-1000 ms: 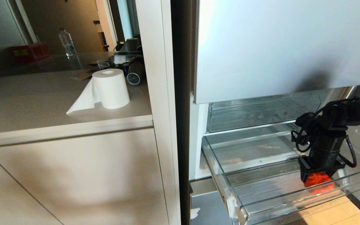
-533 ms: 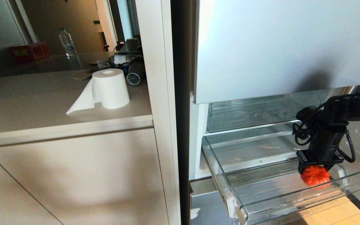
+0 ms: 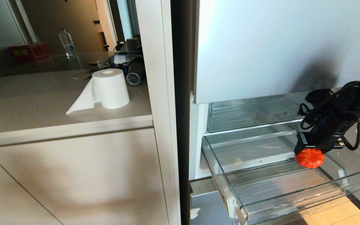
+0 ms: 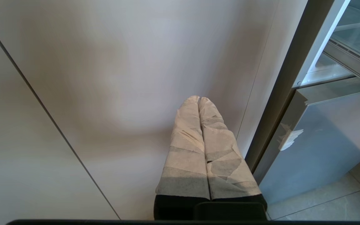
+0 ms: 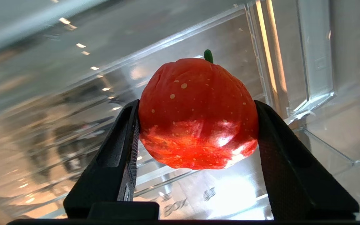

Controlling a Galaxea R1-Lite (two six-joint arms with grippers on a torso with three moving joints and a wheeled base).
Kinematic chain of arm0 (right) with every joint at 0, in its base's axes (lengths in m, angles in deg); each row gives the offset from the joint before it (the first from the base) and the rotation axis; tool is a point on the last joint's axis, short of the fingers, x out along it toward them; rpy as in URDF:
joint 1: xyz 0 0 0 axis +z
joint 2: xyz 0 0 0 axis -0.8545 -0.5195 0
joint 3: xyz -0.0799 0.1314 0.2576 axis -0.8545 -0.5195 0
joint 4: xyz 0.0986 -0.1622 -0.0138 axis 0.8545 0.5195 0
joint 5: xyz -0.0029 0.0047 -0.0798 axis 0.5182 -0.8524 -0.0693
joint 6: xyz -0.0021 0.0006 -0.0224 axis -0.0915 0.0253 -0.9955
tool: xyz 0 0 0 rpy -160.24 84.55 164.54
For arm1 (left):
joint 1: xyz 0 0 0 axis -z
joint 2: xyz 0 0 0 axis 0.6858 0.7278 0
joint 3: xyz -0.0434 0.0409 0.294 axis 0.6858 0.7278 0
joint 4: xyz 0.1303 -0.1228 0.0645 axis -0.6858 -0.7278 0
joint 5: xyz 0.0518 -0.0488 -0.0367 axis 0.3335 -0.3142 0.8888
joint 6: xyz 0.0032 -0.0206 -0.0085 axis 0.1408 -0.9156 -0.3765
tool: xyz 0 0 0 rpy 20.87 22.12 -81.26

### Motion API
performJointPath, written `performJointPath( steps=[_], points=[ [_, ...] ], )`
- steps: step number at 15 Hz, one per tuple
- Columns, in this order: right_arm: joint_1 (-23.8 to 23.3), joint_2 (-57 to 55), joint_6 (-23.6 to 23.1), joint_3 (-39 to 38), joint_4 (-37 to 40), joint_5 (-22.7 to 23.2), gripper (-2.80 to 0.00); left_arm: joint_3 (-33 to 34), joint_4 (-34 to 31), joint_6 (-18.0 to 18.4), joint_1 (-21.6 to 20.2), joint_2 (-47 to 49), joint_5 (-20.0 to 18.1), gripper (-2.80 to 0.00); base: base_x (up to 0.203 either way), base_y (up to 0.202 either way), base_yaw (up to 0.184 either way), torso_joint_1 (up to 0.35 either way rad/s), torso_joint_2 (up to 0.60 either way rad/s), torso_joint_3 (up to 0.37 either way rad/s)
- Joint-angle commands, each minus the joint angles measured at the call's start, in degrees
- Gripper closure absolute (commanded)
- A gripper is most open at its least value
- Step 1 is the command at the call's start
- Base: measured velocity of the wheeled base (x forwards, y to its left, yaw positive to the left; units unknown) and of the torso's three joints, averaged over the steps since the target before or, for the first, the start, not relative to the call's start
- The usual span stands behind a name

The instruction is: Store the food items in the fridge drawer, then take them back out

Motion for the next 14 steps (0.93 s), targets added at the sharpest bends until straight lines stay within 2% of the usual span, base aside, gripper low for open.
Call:
performJointPath(
  steps=[1, 7, 9, 14],
  points=[
    [-0.2, 3.9, 0.0, -0.7, -0.1, 1.1, 0.0, 0.0, 0.0, 0.0, 0.0, 0.1, 0.0, 0.0, 0.0, 0.0, 0.0, 0.0, 0.0, 0.0],
    [-0.2, 13.4, -0.6, -7.4, -0.2, 1.6, 0.0, 0.0, 0.0, 0.0, 0.0, 0.1, 0.0, 0.0, 0.0, 0.0, 0.0, 0.0, 0.0, 0.0],
    [-0.1, 13.3, -2.4, -10.3, -0.2, 1.2, 0.0, 0.0, 0.0, 0.0, 0.0, 0.1, 0.0, 0.0, 0.0, 0.0, 0.0, 0.0, 0.0, 0.0],
    [-0.1, 8.6, -2.6, -12.6, -0.2, -0.2, 0.0, 0.0, 0.0, 0.0, 0.0, 0.1, 0.0, 0.0, 0.0, 0.0, 0.0, -0.006, -0.01, 0.009]
  ],
)
